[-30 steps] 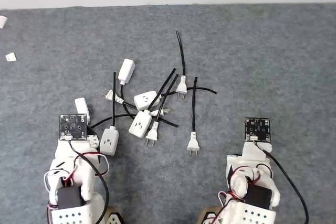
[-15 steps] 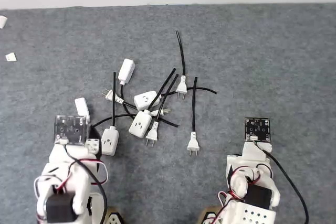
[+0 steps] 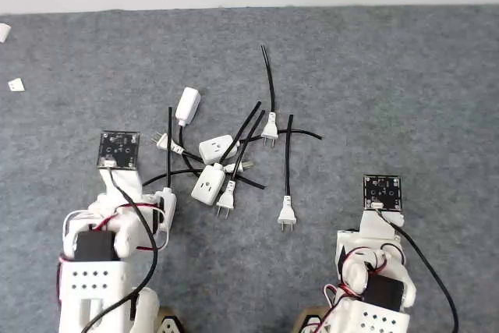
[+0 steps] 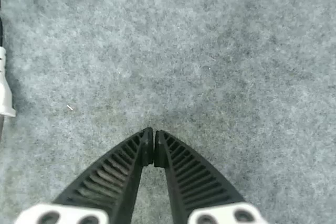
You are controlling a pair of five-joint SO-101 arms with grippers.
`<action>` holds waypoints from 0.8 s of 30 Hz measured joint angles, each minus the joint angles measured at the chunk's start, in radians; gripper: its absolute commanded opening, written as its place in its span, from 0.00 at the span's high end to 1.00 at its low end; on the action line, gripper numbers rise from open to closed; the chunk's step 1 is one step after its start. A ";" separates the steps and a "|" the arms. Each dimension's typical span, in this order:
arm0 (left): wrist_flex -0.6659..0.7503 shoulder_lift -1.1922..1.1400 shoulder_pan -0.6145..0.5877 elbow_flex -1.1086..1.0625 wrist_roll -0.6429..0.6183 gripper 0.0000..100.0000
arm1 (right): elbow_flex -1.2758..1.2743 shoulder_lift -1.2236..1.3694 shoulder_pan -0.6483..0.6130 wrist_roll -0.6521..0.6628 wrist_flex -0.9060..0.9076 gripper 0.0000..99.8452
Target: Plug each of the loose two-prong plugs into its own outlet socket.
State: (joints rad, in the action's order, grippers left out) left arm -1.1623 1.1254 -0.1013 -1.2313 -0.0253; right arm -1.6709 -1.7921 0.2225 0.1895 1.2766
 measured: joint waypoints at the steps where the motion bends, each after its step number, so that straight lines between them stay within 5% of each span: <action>1: 0.000 -0.017 0.009 -0.008 0.000 0.89 | 0.000 0.000 0.000 0.000 0.000 0.99; 13: 0.064 -0.048 0.175 -0.120 0.064 0.89 | 0.000 0.000 0.000 0.000 0.000 0.99; 24: 0.074 -0.049 0.186 -0.120 0.012 0.81 | 0.000 0.000 0.000 0.000 0.000 0.99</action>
State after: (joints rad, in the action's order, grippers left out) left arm -1.0886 1.0764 0.0844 -1.3510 -0.0130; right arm -1.6709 -1.7921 0.2225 0.1895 1.2766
